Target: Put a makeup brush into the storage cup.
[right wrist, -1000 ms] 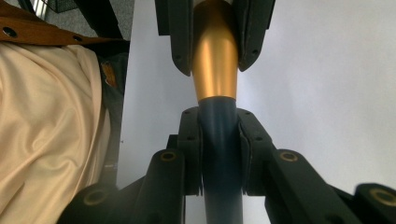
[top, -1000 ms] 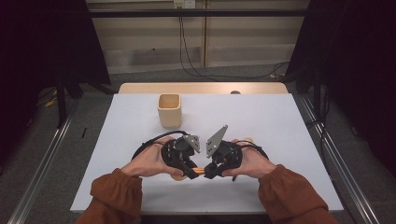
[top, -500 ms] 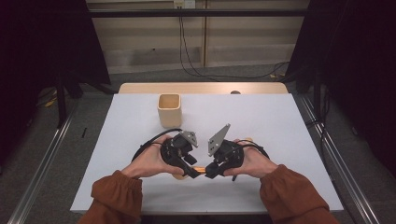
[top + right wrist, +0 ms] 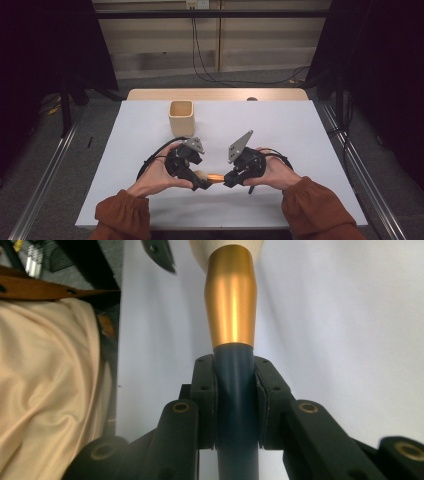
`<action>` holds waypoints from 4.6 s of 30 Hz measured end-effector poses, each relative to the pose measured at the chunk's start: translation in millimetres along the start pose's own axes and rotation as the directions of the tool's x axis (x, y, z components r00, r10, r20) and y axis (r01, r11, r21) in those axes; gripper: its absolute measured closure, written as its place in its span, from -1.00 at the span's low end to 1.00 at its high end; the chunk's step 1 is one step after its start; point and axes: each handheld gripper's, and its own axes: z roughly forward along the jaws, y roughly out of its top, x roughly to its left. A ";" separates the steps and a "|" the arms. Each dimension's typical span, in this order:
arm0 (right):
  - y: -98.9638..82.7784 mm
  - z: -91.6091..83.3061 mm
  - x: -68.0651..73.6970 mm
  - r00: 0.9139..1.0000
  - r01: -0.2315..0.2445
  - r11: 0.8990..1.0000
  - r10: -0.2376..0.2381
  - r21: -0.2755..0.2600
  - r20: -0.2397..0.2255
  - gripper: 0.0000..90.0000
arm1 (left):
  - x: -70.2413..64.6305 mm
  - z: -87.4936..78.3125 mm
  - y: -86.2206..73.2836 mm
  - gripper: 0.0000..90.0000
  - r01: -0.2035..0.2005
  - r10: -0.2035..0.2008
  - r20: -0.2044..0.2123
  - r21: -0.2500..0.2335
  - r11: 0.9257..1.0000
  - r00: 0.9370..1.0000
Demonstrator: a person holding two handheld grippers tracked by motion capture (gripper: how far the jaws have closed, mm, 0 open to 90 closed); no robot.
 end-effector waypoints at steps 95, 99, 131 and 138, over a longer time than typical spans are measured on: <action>-66.1 -2.8 13.8 0.973 -0.133 0.683 0.227 -0.718 0.036 0.68 | -20.6 4.7 -35.8 -0.86 0.058 -0.101 -0.051 -0.534 0.843 0.994; -65.5 -2.5 13.6 0.974 -0.129 0.688 0.222 -0.715 0.038 0.68 | -23.3 4.9 -29.8 -0.87 0.056 -0.092 -0.039 -0.552 0.832 0.995; -64.1 1.0 13.9 0.976 -0.123 0.686 0.215 -0.717 0.038 0.68 | -17.7 19.0 -7.0 -0.09 0.100 -0.087 0.052 -0.642 0.760 0.995; -64.1 1.5 14.2 0.976 -0.121 0.679 0.215 -0.724 0.038 0.68 | -18.4 18.8 -5.6 0.22 0.113 -0.079 0.081 -0.661 0.742 0.994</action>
